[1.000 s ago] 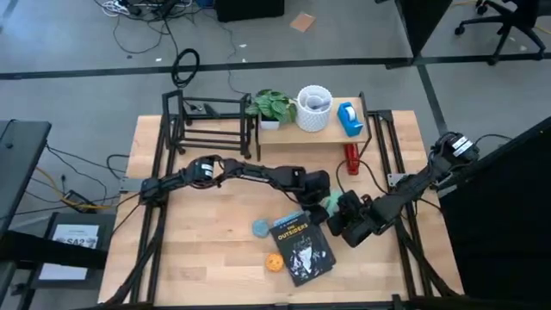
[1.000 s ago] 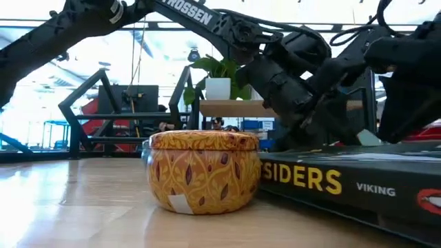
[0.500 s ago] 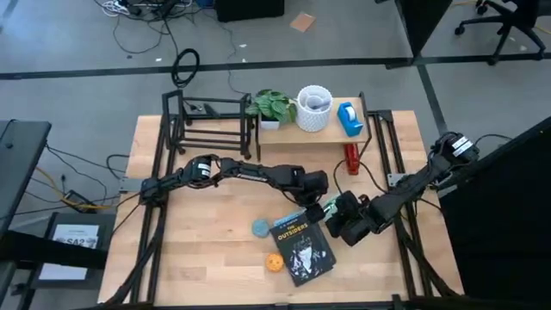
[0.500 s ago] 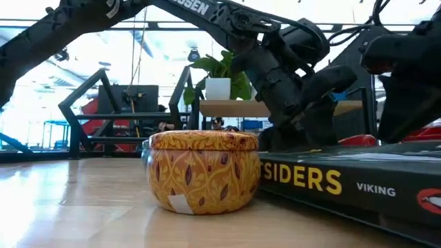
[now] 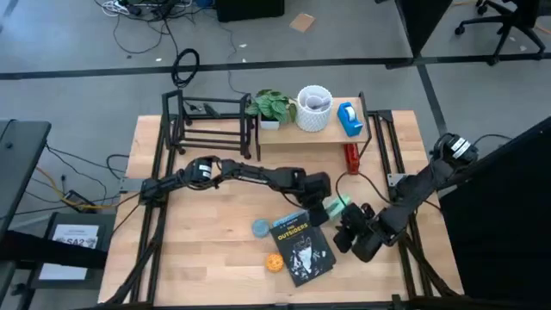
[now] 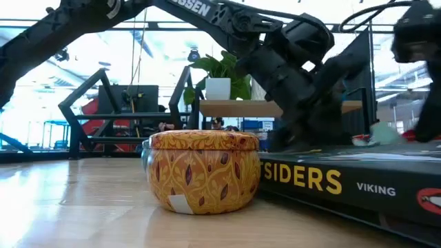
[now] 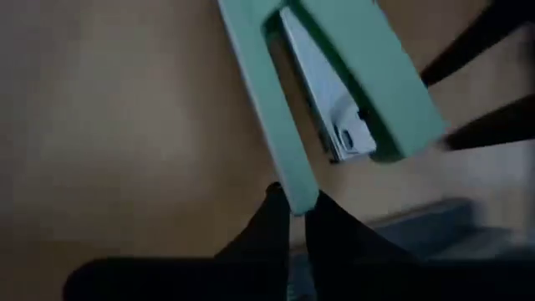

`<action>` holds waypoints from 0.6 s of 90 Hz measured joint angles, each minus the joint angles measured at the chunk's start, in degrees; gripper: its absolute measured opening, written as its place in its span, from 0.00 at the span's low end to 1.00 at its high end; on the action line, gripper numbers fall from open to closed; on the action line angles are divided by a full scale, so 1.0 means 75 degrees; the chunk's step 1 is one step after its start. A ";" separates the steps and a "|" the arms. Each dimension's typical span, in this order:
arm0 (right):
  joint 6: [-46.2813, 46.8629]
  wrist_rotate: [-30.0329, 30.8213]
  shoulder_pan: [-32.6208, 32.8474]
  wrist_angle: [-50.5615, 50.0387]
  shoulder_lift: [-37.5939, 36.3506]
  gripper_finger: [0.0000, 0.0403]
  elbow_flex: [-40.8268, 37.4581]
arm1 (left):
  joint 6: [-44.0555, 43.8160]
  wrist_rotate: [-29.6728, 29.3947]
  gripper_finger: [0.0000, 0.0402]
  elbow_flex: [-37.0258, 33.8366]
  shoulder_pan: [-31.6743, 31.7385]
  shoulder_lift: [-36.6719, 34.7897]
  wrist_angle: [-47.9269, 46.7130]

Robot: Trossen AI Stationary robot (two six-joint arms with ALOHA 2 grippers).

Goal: Stock shelves
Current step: Put the green stapler under the shelf

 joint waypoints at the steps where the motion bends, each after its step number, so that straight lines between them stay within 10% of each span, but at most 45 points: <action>1: 0.0001 -0.0025 0.0027 0.0010 0.0021 0.25 0.0000 | -0.0062 0.0081 0.00 0.0000 0.0007 0.0000 0.0049; 36: 0.0333 0.0286 0.0009 -0.0117 0.0554 0.25 0.0000 | -0.0653 0.1246 0.01 0.0023 0.0035 0.0478 0.0517; 54: 0.0339 0.0037 -0.0033 -0.0381 0.0108 0.25 0.0006 | -0.0165 0.0535 0.00 0.0011 -0.0058 0.0349 0.0342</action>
